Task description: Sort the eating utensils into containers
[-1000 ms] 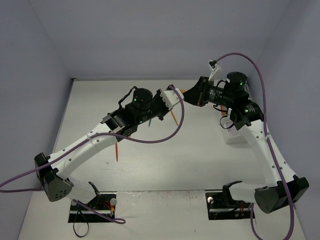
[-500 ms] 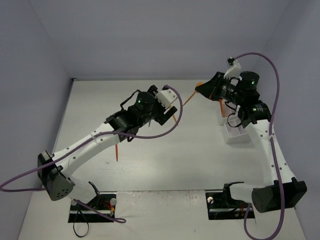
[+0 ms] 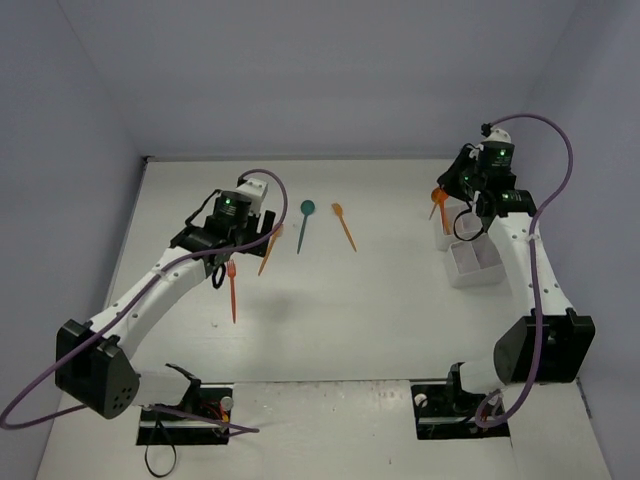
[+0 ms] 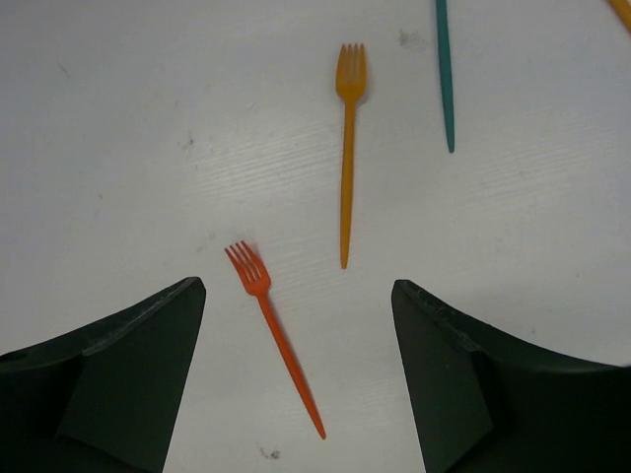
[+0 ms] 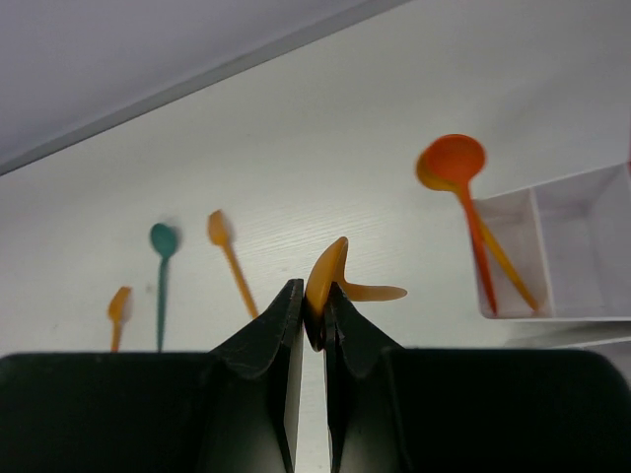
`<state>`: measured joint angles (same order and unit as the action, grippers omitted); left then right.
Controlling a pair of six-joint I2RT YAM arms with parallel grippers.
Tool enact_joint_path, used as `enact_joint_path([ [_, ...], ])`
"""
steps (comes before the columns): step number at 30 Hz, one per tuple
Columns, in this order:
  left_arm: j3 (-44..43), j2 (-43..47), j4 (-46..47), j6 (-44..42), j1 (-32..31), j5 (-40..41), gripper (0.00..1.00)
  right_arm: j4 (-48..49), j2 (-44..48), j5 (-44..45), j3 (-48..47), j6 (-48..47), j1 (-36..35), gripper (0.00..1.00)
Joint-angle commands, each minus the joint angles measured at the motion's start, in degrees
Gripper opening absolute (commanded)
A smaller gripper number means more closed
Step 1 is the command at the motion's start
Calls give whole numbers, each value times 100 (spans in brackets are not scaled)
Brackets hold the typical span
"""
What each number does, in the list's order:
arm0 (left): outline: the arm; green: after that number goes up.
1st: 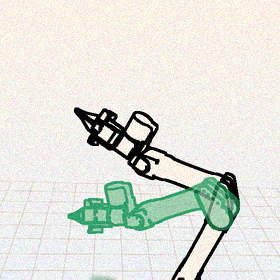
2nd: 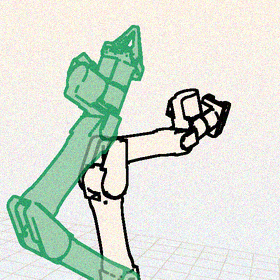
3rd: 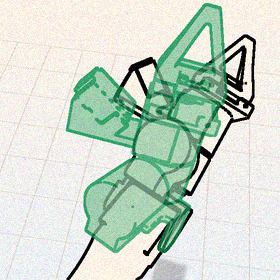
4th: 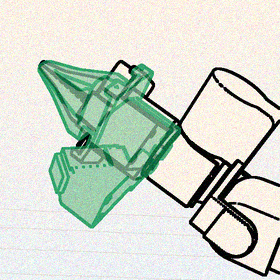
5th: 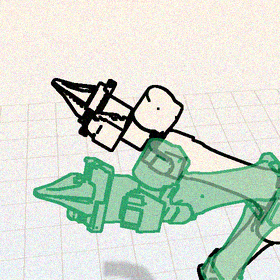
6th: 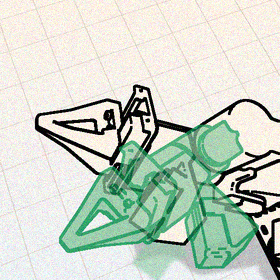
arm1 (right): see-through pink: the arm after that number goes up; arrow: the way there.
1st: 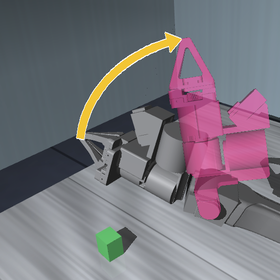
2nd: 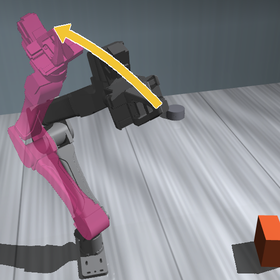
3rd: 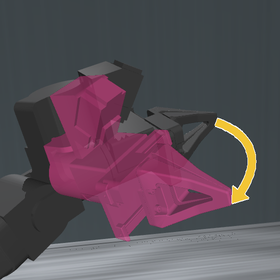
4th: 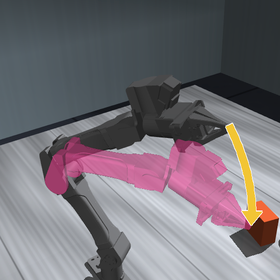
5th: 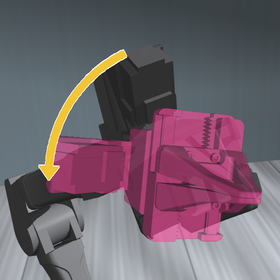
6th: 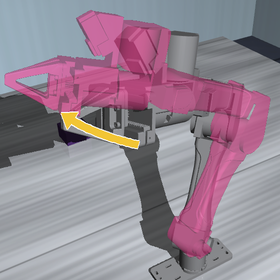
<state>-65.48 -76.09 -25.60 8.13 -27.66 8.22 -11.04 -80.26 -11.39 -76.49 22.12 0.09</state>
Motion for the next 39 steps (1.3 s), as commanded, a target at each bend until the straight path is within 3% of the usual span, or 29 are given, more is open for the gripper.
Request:
enact_joint_path([
  [1,503,635,266,268,177,89,74,155,-283,766,-372,-41,239,0],
  [7,1280,984,716,259,208,252,74,146,-569,1080,-494,58,373,0],
  [24,1117,763,776,84,278,110,74,155,-1563,1298,-526,231,519,1],
  [33,1117,755,755,84,278,110,74,146,-1988,1329,-646,313,528,21],
  [39,1117,754,741,84,278,101,74,146,-2090,1333,-694,380,528,29],
])
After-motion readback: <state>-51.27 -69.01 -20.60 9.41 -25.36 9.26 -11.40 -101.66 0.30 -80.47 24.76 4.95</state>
